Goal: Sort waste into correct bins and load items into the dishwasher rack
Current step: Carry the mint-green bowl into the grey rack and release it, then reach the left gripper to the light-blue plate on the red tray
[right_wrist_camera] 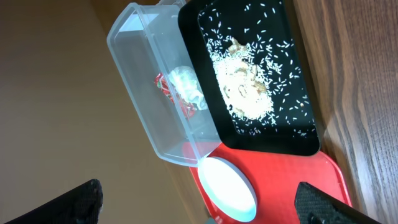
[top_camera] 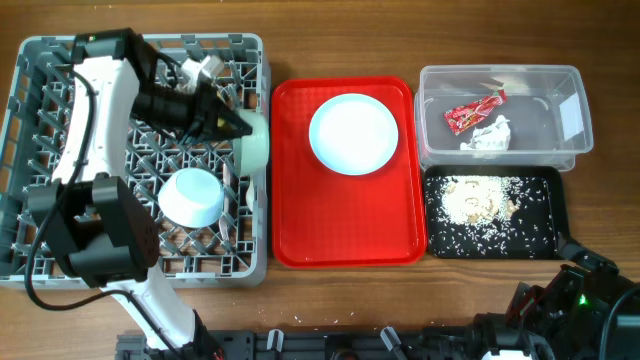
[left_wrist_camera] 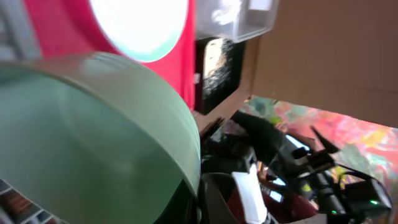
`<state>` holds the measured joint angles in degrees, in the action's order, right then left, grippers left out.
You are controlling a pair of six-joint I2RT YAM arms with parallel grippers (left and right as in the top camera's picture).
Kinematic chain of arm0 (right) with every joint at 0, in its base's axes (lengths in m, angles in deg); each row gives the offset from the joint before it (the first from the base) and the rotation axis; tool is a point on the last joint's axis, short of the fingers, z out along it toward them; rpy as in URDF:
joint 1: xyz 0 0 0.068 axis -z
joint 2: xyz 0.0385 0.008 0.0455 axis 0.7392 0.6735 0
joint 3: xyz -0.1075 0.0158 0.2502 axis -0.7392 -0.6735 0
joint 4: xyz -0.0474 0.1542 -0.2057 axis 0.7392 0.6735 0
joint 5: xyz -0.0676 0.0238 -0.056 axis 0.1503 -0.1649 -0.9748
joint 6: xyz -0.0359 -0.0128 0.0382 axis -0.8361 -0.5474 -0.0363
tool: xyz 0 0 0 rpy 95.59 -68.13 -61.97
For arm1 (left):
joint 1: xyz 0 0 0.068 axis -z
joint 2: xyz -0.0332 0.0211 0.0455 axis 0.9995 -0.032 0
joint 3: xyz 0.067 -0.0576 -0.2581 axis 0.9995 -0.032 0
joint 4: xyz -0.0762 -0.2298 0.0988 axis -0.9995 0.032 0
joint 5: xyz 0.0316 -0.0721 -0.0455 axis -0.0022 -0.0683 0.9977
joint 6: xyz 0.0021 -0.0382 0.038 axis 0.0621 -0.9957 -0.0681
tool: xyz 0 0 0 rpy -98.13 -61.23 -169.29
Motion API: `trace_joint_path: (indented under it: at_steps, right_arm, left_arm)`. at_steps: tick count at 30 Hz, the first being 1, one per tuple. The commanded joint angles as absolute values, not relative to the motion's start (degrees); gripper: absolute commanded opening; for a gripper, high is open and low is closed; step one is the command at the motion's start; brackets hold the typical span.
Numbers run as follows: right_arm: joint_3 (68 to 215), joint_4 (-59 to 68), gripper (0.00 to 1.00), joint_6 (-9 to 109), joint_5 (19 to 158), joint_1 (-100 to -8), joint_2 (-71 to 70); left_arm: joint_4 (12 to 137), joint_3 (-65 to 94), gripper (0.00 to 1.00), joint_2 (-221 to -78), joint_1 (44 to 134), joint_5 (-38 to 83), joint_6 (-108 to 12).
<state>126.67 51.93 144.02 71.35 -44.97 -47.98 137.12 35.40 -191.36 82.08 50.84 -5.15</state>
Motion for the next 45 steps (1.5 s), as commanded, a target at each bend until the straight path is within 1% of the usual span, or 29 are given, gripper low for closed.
trace_joint_path:
  at_steps: [1,5,8,10,12,15,18,24,30,32,34,36,38,40,41,43,44,45]
  right_arm:
    - [126.83,52.26,1.00,153.16,71.65,-44.79,-48.18]
    - [126.83,52.26,1.00,153.18,71.63,-44.79,-48.18]
    - [126.83,52.26,1.00,153.16,71.63,-44.79,-48.18]
    - [126.83,52.26,1.00,153.16,71.65,-44.79,-48.18]
    - [126.83,52.26,1.00,153.16,71.63,-44.79,-48.18]
    - [126.83,52.26,1.00,153.18,71.63,-44.79,-48.18]
    - [126.83,52.26,1.00,153.18,71.63,-44.79,-48.18]
    - [126.83,52.26,1.00,153.18,71.63,-44.79,-48.18]
    - [126.83,52.26,1.00,153.18,71.63,-44.79,-48.18]
    - [126.83,52.26,1.00,153.18,71.63,-44.79,-48.18]
    - [126.83,52.26,1.00,153.18,71.65,-44.79,-48.18]
    - [126.83,52.26,1.00,153.18,71.65,-44.79,-48.18]
    - [126.83,52.26,1.00,153.18,71.63,-44.79,-48.18]
    - [126.83,52.26,1.00,153.18,71.65,-44.79,-48.18]
    - [126.83,52.26,1.00,153.16,71.65,-44.79,-48.18]
    - [126.83,52.26,1.00,153.16,71.65,-44.79,-48.18]
    - [126.83,52.26,1.00,153.20,71.63,-44.79,-48.18]
    - [126.83,52.26,1.00,153.18,71.65,-44.79,-48.18]
  left_arm:
    - [135.59,31.97,0.06,-192.30,80.75,47.04,-4.36]
    - [131.73,29.58,0.09,-192.34,79.20,48.72,-4.36]
    - [131.83,29.12,0.05,-192.60,77.64,56.59,-2.55]
    - [133.43,29.12,0.06,-192.60,76.55,63.47,0.62]
    - [135.33,29.12,0.05,-192.60,75.70,66.95,3.42]
    - [135.31,29.12,0.04,-192.80,75.61,66.14,4.73]
    - [133.36,29.12,0.04,-193.70,75.83,60.70,4.84]
    - [134.28,29.10,0.04,-199.58,75.52,59.19,5.98]
    - [134.87,29.12,0.05,-200.47,70.85,56.63,5.91]
    - [134.92,29.12,0.19,-200.47,68.79,56.63,5.89]
    - [135.33,29.12,0.38,-200.47,67.35,56.65,5.69]
    - [136.60,29.50,0.41,-200.47,66.10,56.65,5.65]
    - [137.36,30.61,0.52,-200.25,65.23,55.95,3.07]
    - [137.36,32.18,0.56,-199.84,64.66,54.64,-1.19]
    - [137.36,33.65,0.64,-199.31,64.38,54.27,-3.66]
    - [137.36,36.77,0.70,-197.21,64.27,54.27,-6.64]
    - [137.34,38.04,0.83,-195.97,64.27,54.27,-7.84]
    - [137.34,39.13,0.99,-194.66,64.27,54.27,-9.08]
